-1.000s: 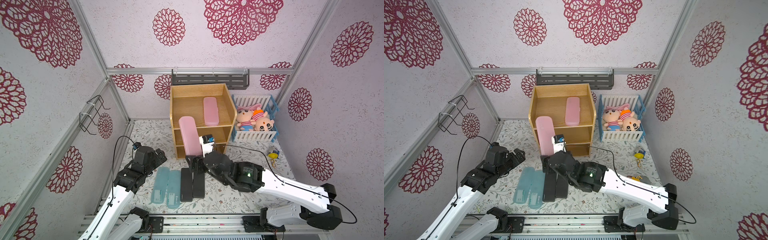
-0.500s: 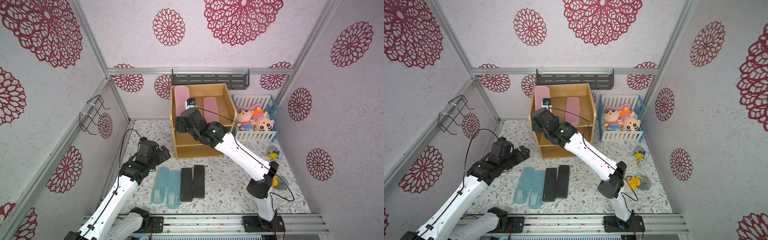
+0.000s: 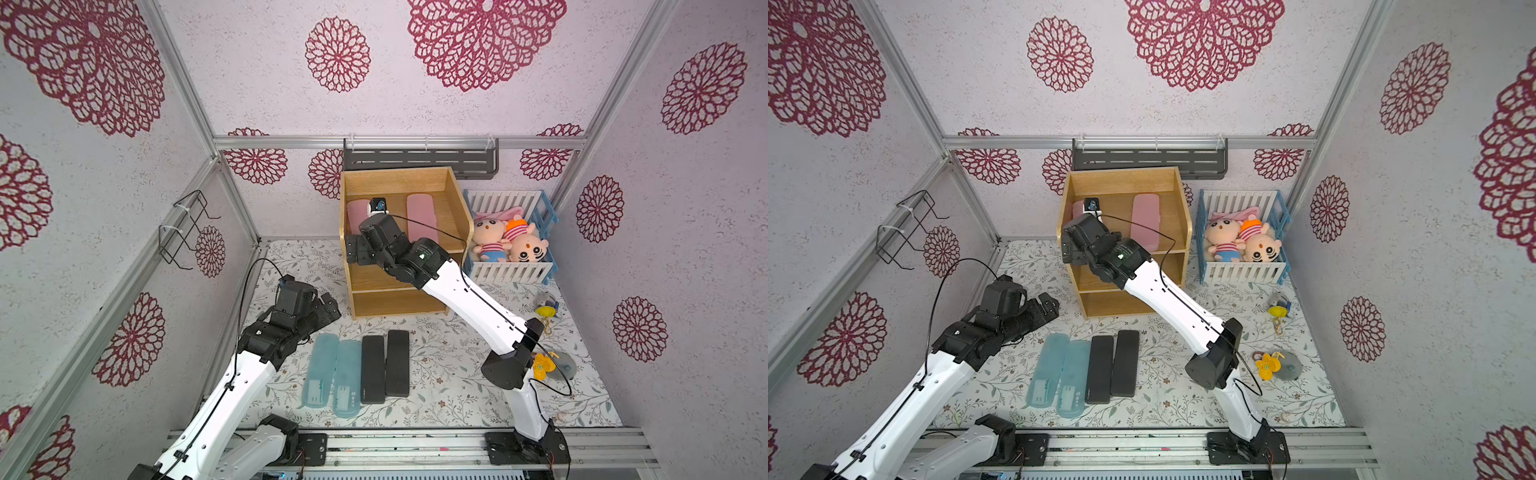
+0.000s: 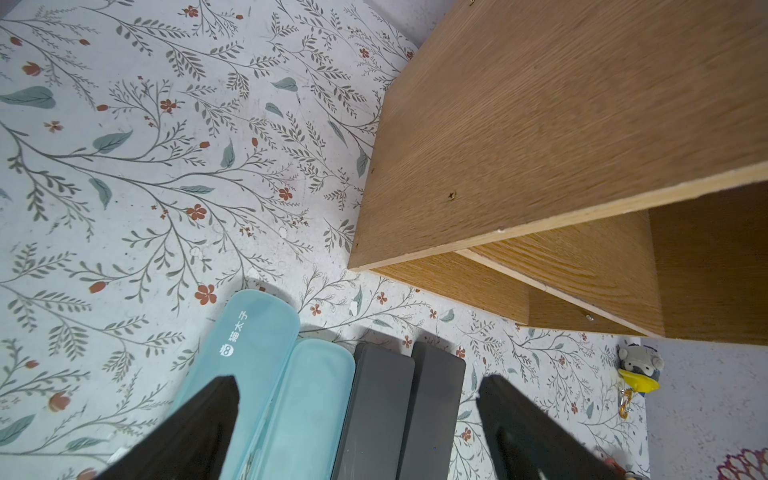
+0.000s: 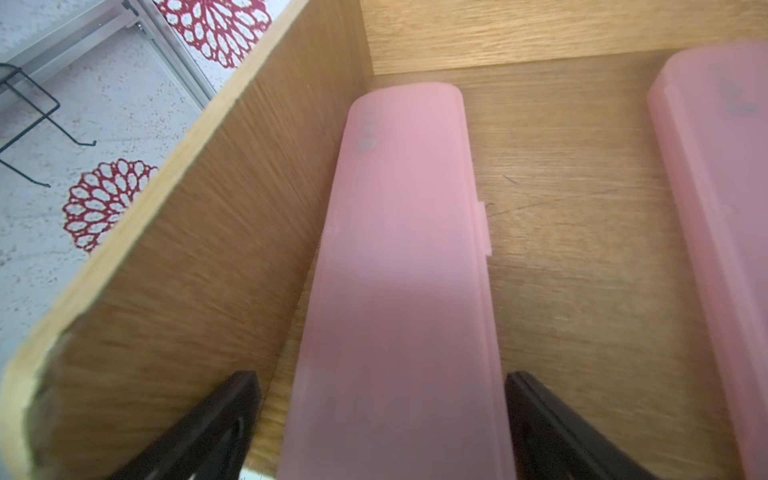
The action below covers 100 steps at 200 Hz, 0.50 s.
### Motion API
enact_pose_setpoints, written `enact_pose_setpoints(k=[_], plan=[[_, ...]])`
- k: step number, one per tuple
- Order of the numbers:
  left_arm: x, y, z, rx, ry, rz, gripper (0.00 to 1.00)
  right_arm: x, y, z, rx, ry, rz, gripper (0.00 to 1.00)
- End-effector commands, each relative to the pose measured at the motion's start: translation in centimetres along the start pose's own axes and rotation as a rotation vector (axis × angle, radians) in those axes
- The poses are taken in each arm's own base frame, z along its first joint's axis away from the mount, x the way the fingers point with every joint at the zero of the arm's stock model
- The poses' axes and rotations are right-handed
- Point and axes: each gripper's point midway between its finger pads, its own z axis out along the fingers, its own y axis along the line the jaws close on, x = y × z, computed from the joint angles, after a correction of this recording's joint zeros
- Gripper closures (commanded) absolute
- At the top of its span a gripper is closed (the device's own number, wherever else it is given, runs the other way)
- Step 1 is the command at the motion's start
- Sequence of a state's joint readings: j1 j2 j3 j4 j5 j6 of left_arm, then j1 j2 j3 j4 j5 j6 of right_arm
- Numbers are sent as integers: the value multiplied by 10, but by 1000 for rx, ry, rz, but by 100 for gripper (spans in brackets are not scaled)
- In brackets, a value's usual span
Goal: Place the pencil cases on the shelf according to color
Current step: Place the pencil case on the shelf.
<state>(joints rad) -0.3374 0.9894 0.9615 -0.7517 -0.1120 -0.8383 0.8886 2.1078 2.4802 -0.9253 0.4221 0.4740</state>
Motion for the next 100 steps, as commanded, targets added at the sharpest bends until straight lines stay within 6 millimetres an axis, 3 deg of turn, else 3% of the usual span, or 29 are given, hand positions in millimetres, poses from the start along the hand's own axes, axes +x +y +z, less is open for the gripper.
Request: enact_pose_setpoints(k=[1, 17, 32, 63, 100], plan=[[6, 5, -3, 4, 18, 3, 3, -55, 0, -68, -75, -136, -8, 1], [18, -3, 1, 72, 53, 16, 3, -52, -6, -89, -36, -135, -24, 1], [29, -1, 7, 89, 84, -4, 3, -34, -7, -103, -1, -106, -40, 1], [44, 20, 14, 9, 119, -50, 3, 48, -9, -107, 1, -8, -93, 1], [48, 38, 6, -75, 120, -43, 3, 130, -30, -127, -172, 58, 75, 1]])
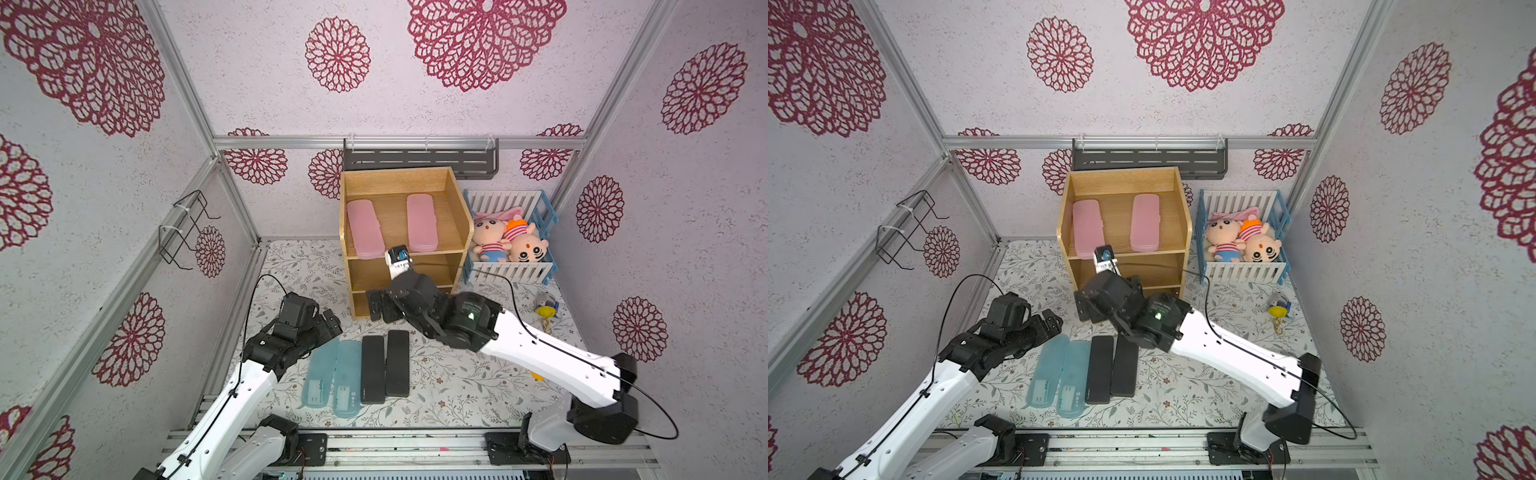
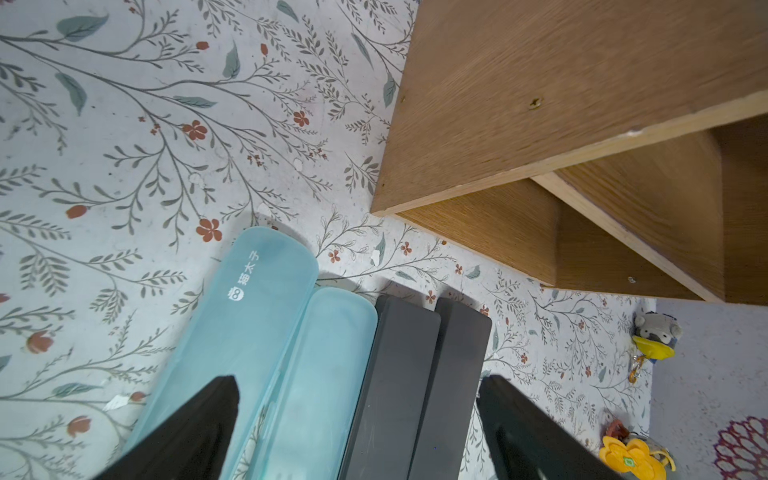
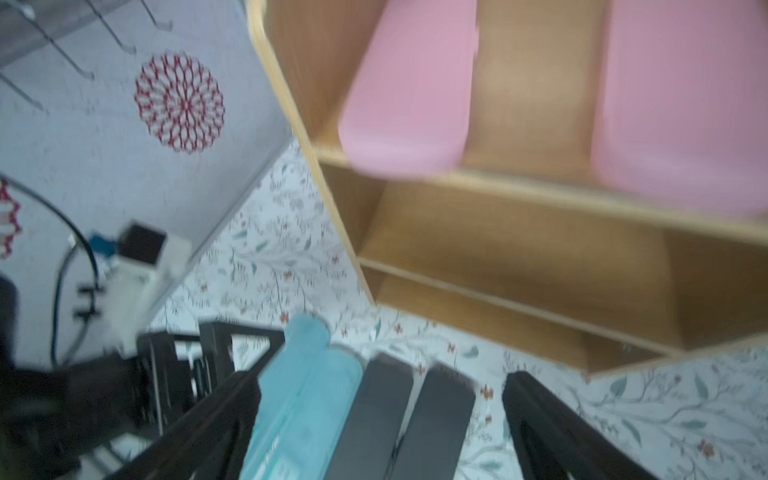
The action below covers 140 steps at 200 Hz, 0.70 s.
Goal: Place the pencil cases on the shelf according to color
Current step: Place the pencil case on the shelf, then pick up the pencil case from the center of the board.
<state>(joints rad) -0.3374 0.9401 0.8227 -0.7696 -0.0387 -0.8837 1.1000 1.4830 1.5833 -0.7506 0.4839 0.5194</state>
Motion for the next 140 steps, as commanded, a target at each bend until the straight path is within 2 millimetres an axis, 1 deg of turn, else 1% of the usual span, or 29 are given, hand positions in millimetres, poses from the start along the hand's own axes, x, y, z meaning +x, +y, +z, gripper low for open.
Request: enact_pose_setpoints(k=[1, 18, 23, 41, 63, 77, 88, 100, 122, 140], plan=[[2, 12, -8, -49, -8, -8, 3, 26, -10, -7, -95, -34, 177, 1], [3, 19, -10, -67, -21, -13, 3, 67, -30, -8, -81, 22, 238, 1], [4, 21, -10, -71, -25, -17, 3, 84, -34, -6, -74, 53, 243, 1], [6, 27, -9, -79, -34, -29, 3, 130, -45, 2, -54, 147, 269, 1], [11, 30, -5, -79, -27, -49, 3, 181, -49, 19, -41, 254, 285, 1], [18, 31, 0, -71, -2, -71, 3, 205, -47, 32, -47, 304, 285, 1], [24, 30, 6, -53, 19, -81, 3, 220, -40, 42, -78, 334, 275, 1], [29, 33, 10, -54, 26, -94, 3, 230, -38, 50, -73, 357, 275, 1], [32, 38, 13, -68, 30, -97, 3, 234, -31, 58, -84, 365, 278, 1], [33, 40, 13, -71, 30, -99, 3, 239, -30, 64, -71, 374, 268, 1]])
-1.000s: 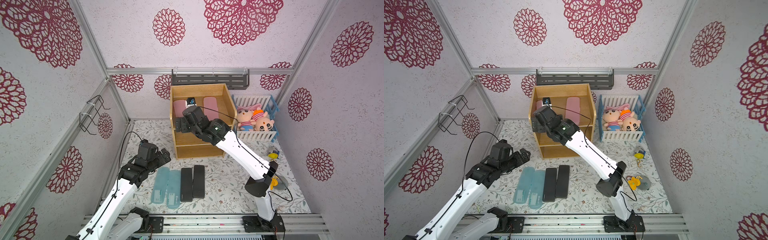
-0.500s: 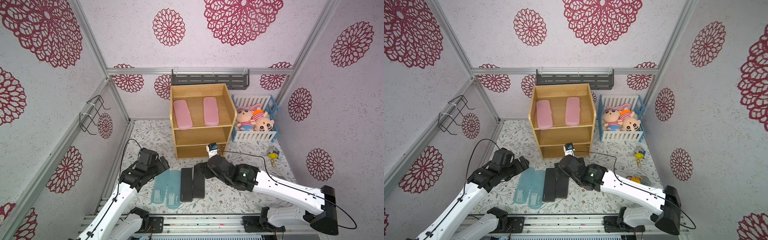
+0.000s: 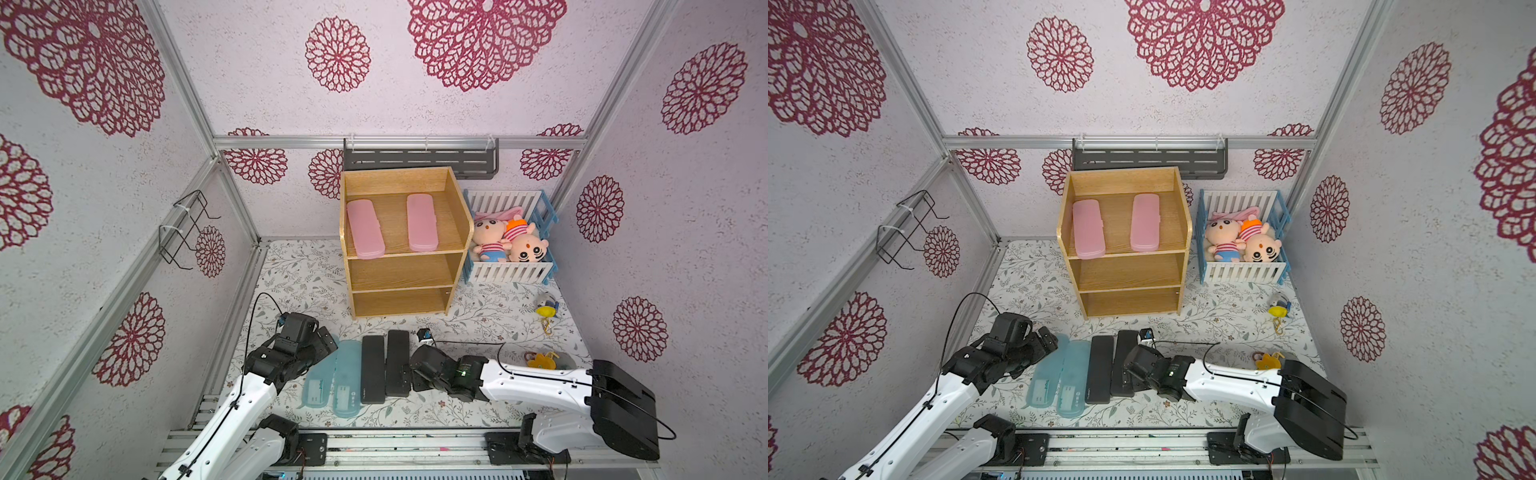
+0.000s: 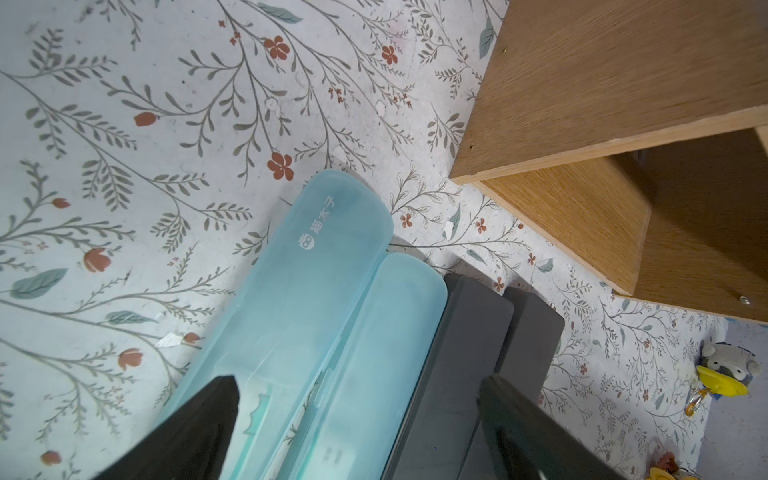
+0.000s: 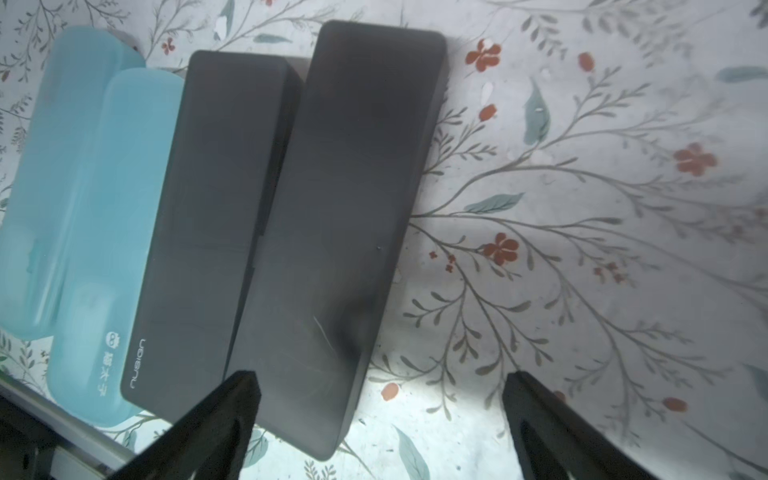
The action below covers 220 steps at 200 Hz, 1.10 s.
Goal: Place the pencil cases on the shelf according to color
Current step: Pick up the pencil case from the center of the board.
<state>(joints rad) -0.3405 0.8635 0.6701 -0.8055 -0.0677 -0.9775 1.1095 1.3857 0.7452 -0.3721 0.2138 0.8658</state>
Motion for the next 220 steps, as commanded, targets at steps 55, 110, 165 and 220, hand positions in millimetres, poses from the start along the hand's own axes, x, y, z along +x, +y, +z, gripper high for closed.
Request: enact_pose_setpoints(k=[55, 110, 165, 220], plan=[[-6, -15, -2, 73, -32, -19, 3, -9, 31, 22, -60, -2, 19, 1], [-5, -23, 4, 88, -17, -33, 3, -4, 32, 37, -34, 27, 2, 1], [-5, -30, 10, 109, -32, -46, 3, 7, 1, 34, 96, 54, -11, 1], [-3, -27, 9, 86, -22, -13, 3, 5, -32, 4, 104, 7, 40, 1]])
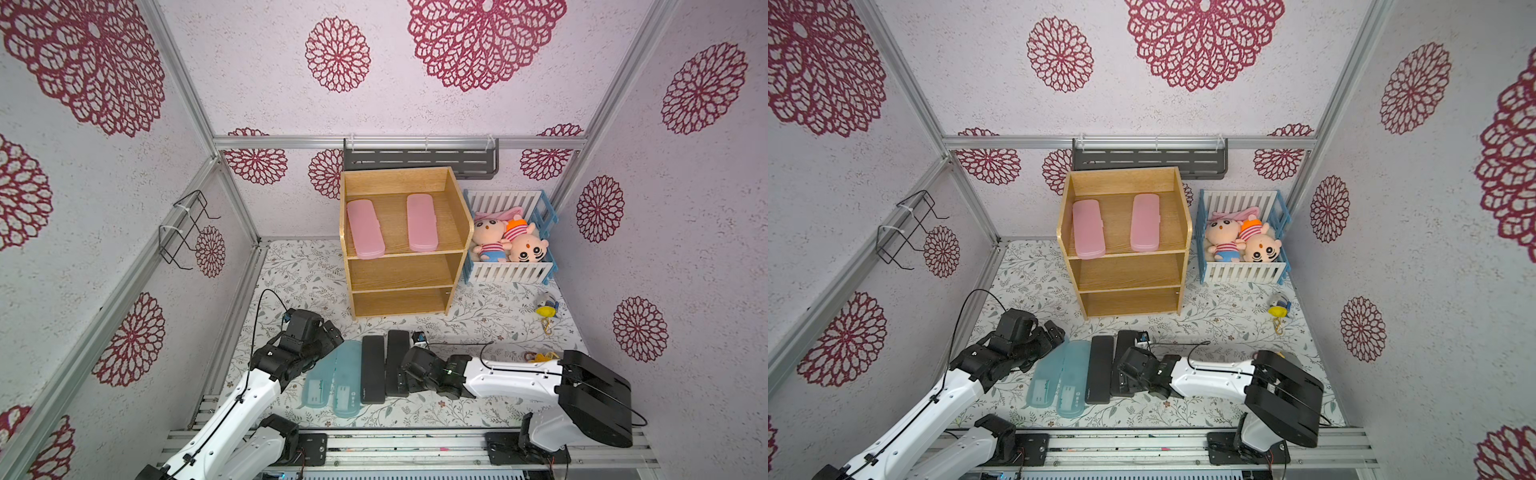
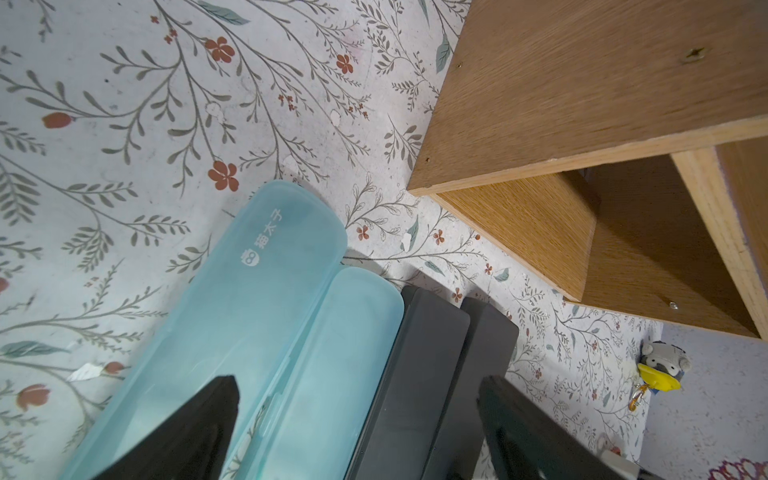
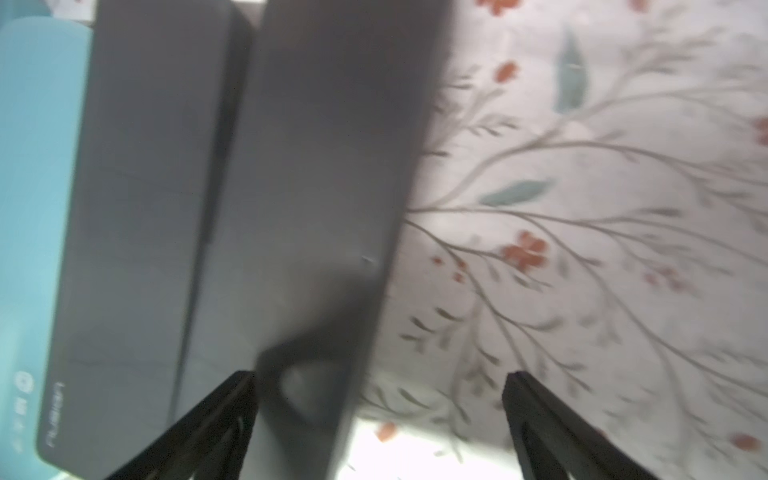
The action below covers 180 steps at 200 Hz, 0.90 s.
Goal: Place the pencil cases on the shelf according to color
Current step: Pick up the pencil case from the center of the board.
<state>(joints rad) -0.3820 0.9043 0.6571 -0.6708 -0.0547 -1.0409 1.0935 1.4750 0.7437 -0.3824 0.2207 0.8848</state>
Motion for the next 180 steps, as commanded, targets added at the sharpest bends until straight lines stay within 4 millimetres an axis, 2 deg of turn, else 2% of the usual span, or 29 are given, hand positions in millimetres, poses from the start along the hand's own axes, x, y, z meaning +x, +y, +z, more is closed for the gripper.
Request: enact_pose_setpoints(k=[1, 29, 47, 96, 140, 180], plan=[[1, 0, 0, -2, -3, 23, 3, -8, -15, -17, 13, -48, 32, 1], [-2, 1, -2, -5, -20, 28, 3, -23, 5, -36, -93, -94, 41, 1], [-3, 2, -2, -4, -32, 28, 3, -32, 19, -39, -135, -107, 56, 1], [1, 3, 0, -2, -13, 29, 3, -36, 37, -8, -93, -63, 42, 1], [0, 4, -1, 1, -26, 24, 3, -39, 45, 6, -59, -56, 15, 1], [0, 1, 0, 7, -19, 17, 3, -32, 48, 18, -29, -28, -5, 1]])
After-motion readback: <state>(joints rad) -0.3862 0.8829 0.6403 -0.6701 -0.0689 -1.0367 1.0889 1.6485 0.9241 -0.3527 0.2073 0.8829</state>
